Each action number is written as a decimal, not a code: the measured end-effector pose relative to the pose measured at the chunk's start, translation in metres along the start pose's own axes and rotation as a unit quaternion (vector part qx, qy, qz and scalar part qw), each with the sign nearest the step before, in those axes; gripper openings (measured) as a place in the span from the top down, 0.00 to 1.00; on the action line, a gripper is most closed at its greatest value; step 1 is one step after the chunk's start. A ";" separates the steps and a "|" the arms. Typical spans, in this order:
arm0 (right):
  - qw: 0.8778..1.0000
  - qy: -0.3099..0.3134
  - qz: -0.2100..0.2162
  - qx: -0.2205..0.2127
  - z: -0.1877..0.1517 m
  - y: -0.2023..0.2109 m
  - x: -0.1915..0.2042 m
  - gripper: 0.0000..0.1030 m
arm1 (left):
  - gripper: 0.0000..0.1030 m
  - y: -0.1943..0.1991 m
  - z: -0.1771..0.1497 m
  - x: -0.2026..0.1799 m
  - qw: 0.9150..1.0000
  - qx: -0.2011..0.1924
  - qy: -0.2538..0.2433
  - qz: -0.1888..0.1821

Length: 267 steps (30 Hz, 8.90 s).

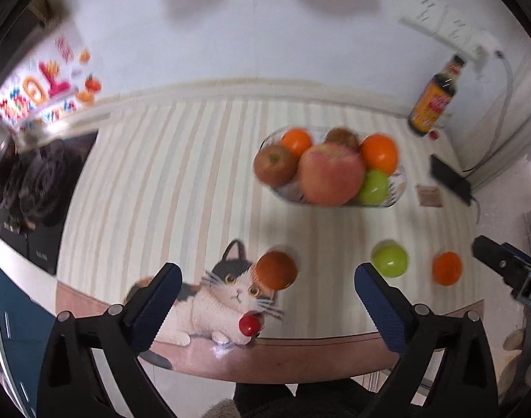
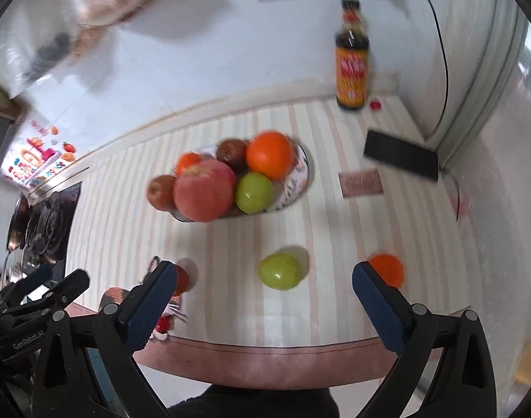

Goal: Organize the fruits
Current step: 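Grasp the green apple with the right tool while the left tool grasps the orange, then carry the green apple and orange to the plate, lowering them onto the fruit, then open the right tool on the plate while the left tool sets the orange on top, then lift both tools back from the plate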

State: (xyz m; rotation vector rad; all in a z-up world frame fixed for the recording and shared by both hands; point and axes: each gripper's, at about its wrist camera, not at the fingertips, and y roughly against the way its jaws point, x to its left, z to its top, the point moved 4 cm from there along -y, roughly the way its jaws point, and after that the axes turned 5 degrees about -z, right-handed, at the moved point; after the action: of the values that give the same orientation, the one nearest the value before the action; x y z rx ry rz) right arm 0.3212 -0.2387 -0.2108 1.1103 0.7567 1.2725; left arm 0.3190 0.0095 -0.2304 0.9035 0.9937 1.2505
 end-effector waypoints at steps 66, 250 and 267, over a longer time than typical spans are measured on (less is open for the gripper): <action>0.969 -0.010 0.057 0.242 -0.083 -0.191 0.012 0.11 | 0.48 -0.166 -0.056 -0.036 0.978 0.204 -0.002 -0.049; 0.998 0.036 -0.028 -0.031 0.068 -0.047 0.011 0.03 | 0.13 -0.032 0.092 -0.032 0.999 0.009 -0.032 -0.041; 0.992 0.058 -0.012 -0.110 0.016 0.085 0.035 0.03 | 0.13 0.093 0.036 -0.042 0.994 -0.095 -0.047 -0.028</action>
State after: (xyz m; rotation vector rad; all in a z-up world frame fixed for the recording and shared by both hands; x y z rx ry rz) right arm 0.3123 -0.2129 -0.1211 0.8526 0.6950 1.3731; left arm 0.3218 -0.0227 -0.1270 0.7753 0.8055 1.2217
